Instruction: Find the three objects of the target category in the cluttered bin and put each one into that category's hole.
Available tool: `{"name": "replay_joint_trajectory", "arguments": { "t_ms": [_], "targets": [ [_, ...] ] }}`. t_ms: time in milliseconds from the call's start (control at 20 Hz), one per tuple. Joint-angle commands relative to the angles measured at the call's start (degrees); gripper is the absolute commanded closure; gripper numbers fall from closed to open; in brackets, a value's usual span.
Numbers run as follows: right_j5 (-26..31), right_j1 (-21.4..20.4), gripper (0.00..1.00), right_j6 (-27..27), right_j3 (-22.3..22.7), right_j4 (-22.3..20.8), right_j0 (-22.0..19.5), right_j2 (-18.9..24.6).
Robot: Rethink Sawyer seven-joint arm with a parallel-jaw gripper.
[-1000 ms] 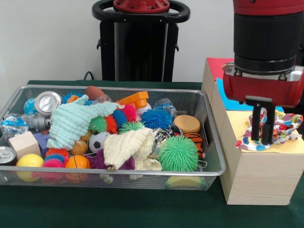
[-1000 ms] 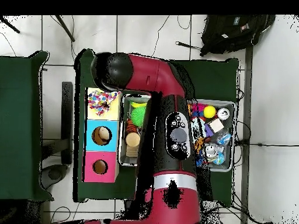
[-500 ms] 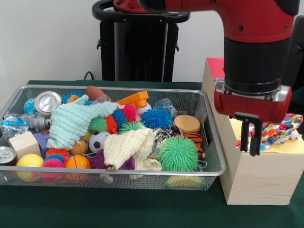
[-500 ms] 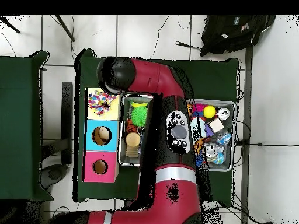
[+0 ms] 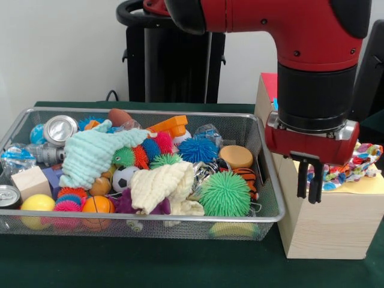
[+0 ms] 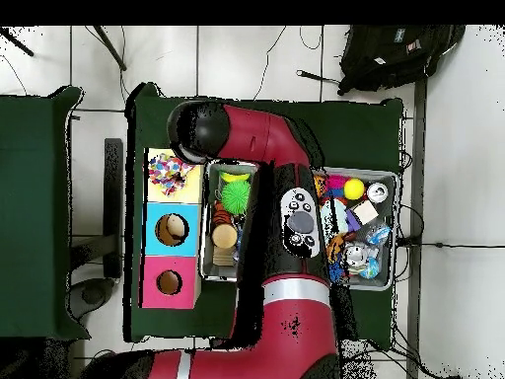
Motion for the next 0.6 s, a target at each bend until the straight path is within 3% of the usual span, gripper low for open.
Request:
{"name": "replay_joint_trajectory", "arguments": {
  "t_ms": [50, 600],
  "targets": [
    [-5.85, -0.45, 1.0, 1.89, 9.82, -2.91, -0.12, 2.08],
    [-10.48, -0.29, 1.0, 5.04, 14.36, -1.86, 1.57, 1.9]
  ]
}}
